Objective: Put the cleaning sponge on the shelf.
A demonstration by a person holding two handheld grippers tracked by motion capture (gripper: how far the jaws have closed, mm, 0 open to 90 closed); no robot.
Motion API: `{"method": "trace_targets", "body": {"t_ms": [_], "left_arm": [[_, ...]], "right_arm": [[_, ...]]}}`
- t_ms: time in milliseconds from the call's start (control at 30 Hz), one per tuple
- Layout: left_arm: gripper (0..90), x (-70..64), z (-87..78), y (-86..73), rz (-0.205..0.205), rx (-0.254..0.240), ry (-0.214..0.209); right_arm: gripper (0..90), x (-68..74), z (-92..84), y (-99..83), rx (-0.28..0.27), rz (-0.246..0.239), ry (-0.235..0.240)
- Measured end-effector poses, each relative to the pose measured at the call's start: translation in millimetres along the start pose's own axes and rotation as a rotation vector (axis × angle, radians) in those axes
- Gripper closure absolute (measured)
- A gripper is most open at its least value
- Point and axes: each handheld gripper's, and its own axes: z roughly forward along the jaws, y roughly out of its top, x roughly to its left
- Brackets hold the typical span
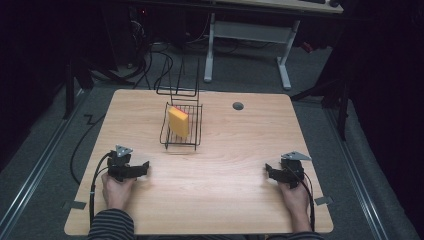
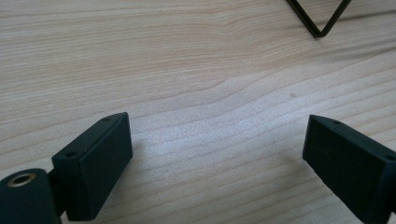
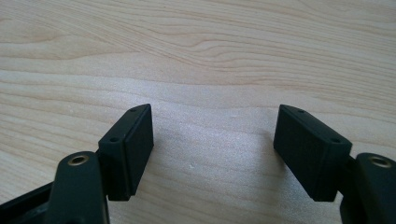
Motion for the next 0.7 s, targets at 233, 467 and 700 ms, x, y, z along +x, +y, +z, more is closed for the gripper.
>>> {"method": "trace_targets", "body": {"t_ms": [233,467,700], "left_arm": [[10.9,-2.8,0.0,-0.3,0.023,0.006,0.019],[11.2,-2.9,-0.3,-0.6,0.021,0.005,0.019],[11.4,-2.8,-0.5,-0.7,0.02,0.004,0.018]], "right_arm": [[28.9,-0.5,-0.1,0.0,-0.001,-0.001,0.002],[28.9,-0.2,-0.3,0.0,0.001,0.005,0.003],[28.9,-0.6,-0.2,0.0,-0.001,0.003,0.003]]}}
